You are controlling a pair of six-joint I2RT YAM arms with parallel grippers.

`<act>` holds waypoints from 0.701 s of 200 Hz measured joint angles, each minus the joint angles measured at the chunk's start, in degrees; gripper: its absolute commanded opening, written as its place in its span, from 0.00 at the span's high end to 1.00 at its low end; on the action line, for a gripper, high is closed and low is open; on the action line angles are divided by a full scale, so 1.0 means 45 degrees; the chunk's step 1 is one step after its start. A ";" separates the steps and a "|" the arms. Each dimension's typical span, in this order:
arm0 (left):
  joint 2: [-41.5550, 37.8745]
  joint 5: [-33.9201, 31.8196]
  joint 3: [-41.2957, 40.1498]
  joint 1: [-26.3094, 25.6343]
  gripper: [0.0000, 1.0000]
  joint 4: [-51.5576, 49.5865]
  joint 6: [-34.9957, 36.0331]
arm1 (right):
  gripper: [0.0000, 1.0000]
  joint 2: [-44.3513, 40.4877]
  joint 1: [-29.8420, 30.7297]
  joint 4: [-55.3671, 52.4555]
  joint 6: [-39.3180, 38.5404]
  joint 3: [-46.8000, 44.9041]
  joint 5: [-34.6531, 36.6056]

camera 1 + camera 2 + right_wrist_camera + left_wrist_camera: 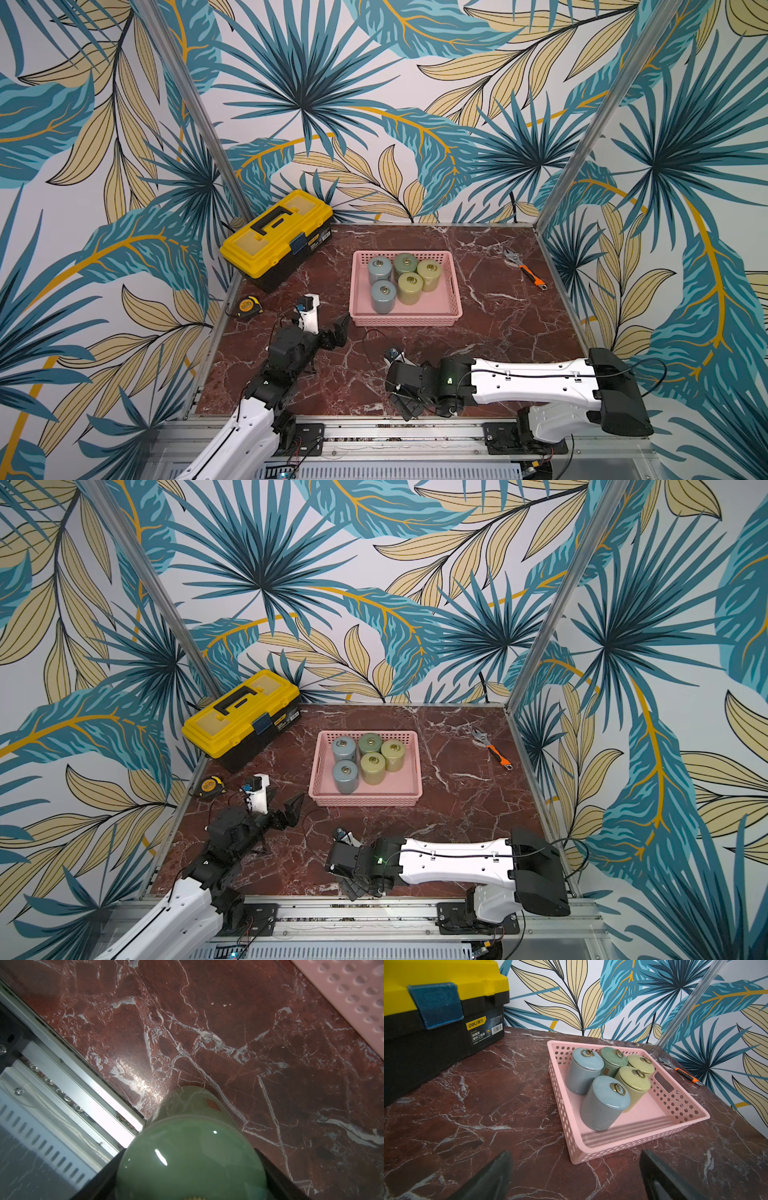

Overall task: Take the tea canister out of the basket
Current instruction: Place the tea canister at the center of the board.

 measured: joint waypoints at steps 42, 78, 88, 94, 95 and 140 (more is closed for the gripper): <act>0.0000 0.0000 0.0000 0.0000 0.00 -0.0010 0.0000 | 0.43 0.0272 0.0000 0.0146 0.0131 -0.0248 0.0034; 0.0000 -0.0005 0.0000 0.0000 0.00 -0.0019 -0.0005 | 0.43 0.0277 0.0000 0.0253 0.0219 -0.0471 0.0034; 0.0000 -0.0005 0.0000 0.0000 0.00 -0.0019 0.0000 | 0.43 0.0282 0.0000 0.0257 0.0219 -0.0505 0.0039; 0.0000 -0.0005 0.0000 0.0000 0.00 -0.0019 0.0000 | 0.43 0.0287 0.0000 0.0262 0.0223 -0.0510 0.0039; 0.0000 -0.0010 0.0000 0.0000 0.00 -0.0019 -0.0005 | 0.43 0.0291 0.0000 0.0262 0.0223 -0.0515 0.0039; 0.0000 -0.0010 0.0000 0.0000 0.00 -0.0024 0.0000 | 0.34 0.0549 0.0000 0.0427 0.0325 -0.0559 0.0044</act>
